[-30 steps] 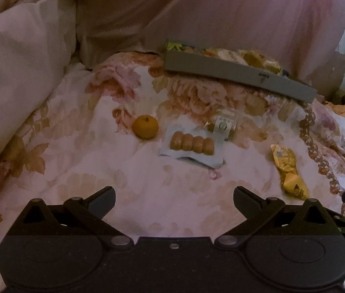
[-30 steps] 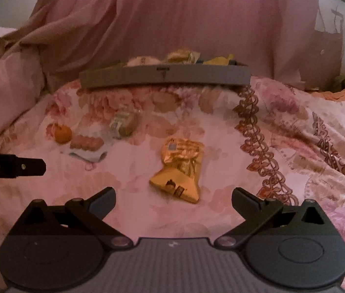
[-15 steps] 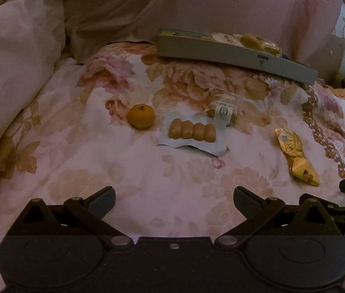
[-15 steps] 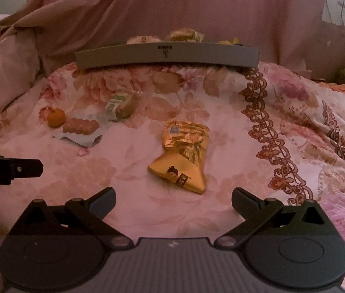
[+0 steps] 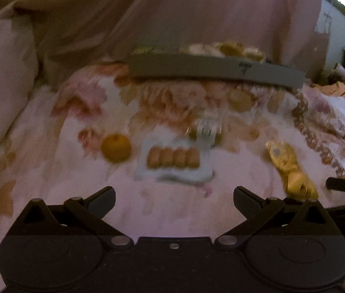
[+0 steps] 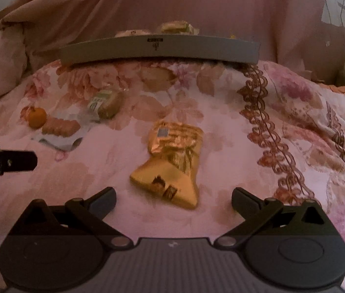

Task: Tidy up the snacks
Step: 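Grasp the clear green-label packet with the left tool while the right tool grasps the gold foil packet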

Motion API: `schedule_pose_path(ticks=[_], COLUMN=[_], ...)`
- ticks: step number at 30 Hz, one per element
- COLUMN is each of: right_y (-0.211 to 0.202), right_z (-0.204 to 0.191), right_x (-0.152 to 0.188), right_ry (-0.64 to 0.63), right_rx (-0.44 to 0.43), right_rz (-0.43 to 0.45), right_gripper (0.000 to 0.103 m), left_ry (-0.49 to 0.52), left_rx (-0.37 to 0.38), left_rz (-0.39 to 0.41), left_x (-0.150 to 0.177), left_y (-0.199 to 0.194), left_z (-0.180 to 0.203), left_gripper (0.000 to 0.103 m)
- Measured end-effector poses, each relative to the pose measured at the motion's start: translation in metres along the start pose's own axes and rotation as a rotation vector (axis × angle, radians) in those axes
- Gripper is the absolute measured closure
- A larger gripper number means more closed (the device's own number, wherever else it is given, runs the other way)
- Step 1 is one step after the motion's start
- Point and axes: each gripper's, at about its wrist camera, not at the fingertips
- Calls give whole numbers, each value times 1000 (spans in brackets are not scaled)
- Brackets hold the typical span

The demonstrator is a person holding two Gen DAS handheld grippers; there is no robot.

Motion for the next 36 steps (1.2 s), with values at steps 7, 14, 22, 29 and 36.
schedule_pose_path(ticks=[7, 14, 22, 29, 36], right_y=[16, 26, 30, 30, 31], right_z=[10, 13, 9, 9, 9], right_x=[-9, -14, -19, -19, -19], right_ry=[34, 34, 13, 15, 20], right_rx=[-32, -28, -73, -81, -84], right_rz=[25, 51, 57, 62, 59], right_gripper=[0, 8, 35, 42, 43], left_ry=[70, 90, 130, 76, 94], left_rx=[42, 63, 87, 99, 99], left_rz=[22, 13, -21, -51, -74], left_x=[-29, -55, -68, -71, -70], left_y=[31, 67, 100, 112, 108], left_z=[16, 30, 49, 58, 72], left_gripper=[1, 1, 7, 32, 51])
Point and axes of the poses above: each gripper's, at about its wrist camera, not at the fingertips, and y roughly the way its jaws point, z to its right, x to its underside, and after that the axes turned 10 degrees about -x, right-handed
